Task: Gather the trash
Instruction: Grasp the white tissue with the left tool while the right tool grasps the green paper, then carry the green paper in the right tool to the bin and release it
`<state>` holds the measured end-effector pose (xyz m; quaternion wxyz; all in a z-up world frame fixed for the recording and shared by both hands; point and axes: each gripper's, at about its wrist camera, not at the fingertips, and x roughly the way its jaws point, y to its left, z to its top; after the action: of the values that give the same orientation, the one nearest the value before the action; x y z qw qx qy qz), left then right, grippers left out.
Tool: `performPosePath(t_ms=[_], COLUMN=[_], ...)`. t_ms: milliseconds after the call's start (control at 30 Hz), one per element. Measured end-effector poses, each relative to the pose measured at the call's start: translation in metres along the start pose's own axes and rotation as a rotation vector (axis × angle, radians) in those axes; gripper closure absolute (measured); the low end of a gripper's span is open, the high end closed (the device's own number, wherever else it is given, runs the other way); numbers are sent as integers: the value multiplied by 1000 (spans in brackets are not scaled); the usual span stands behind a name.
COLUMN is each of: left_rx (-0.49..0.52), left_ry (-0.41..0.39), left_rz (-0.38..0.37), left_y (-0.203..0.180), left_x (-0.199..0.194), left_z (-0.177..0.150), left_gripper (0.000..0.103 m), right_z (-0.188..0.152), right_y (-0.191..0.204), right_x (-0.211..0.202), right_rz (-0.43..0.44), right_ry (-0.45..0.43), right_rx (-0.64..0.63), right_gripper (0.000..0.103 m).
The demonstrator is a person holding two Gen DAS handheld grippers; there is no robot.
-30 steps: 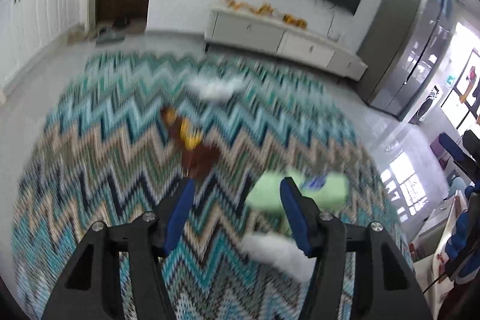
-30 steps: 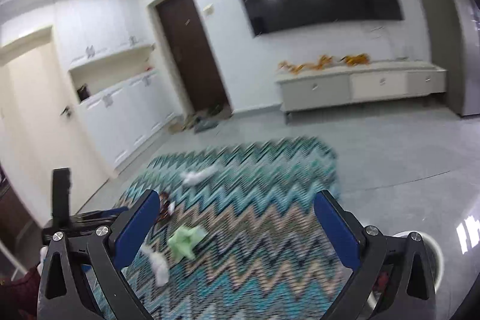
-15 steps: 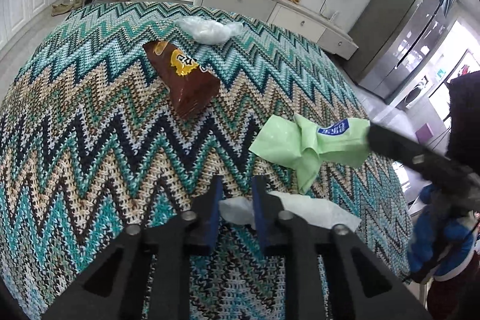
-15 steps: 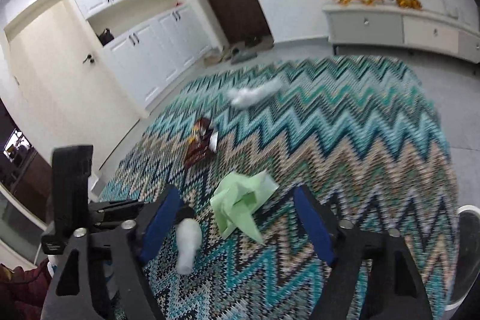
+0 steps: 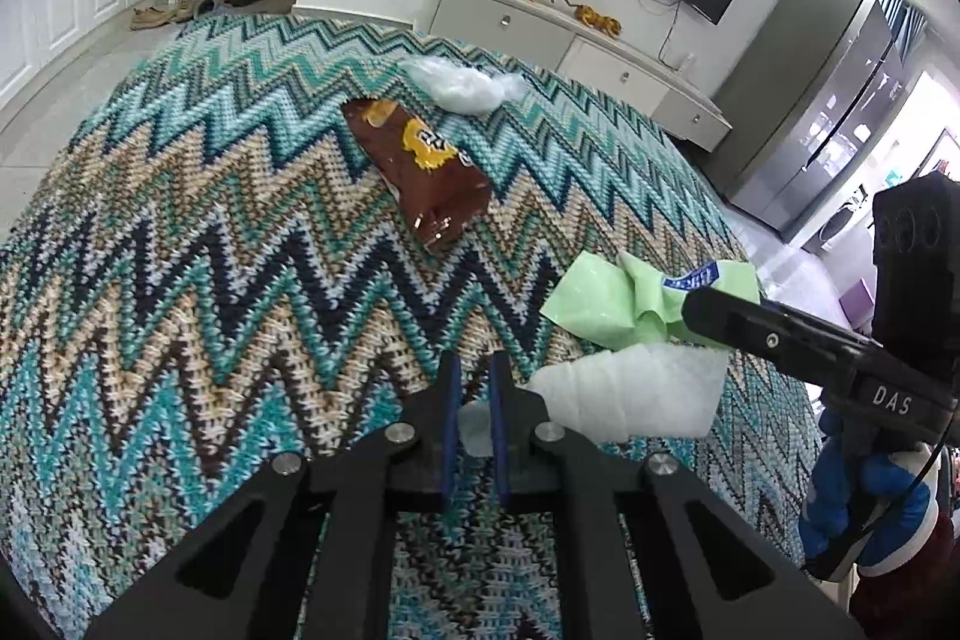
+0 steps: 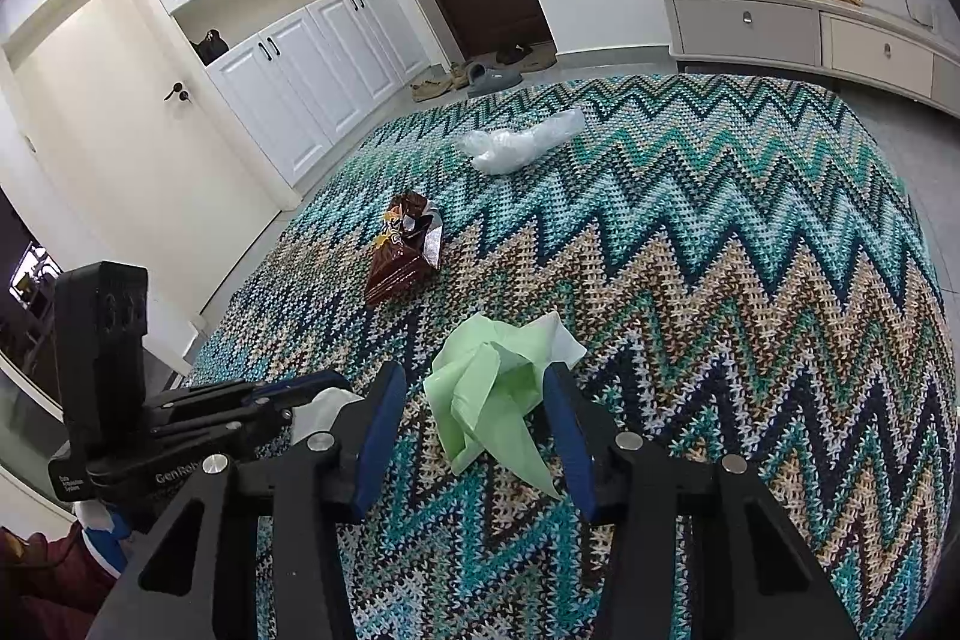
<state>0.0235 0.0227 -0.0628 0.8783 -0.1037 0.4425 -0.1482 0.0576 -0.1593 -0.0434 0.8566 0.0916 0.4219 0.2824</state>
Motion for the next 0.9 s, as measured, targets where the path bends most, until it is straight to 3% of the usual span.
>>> performPosePath(t_ms=[167,400,900], left_rx=[8,41,90], left_ry=[-5,-42,-123], left_rz=[-2,23,78], left_y=[-1,-11,-28], left_x=[-7,-17,-41], left_z=[-4,-4,7], left_gripper=[95,95,101], right_z=[-2,-4,-1], right_y=[2,2,0], right_x=[5,2,-19], right_rz=[-3,1,12], right_ry=[7,5,-58], right_rx=[-1,-5,0], right_gripper=[61,85,88])
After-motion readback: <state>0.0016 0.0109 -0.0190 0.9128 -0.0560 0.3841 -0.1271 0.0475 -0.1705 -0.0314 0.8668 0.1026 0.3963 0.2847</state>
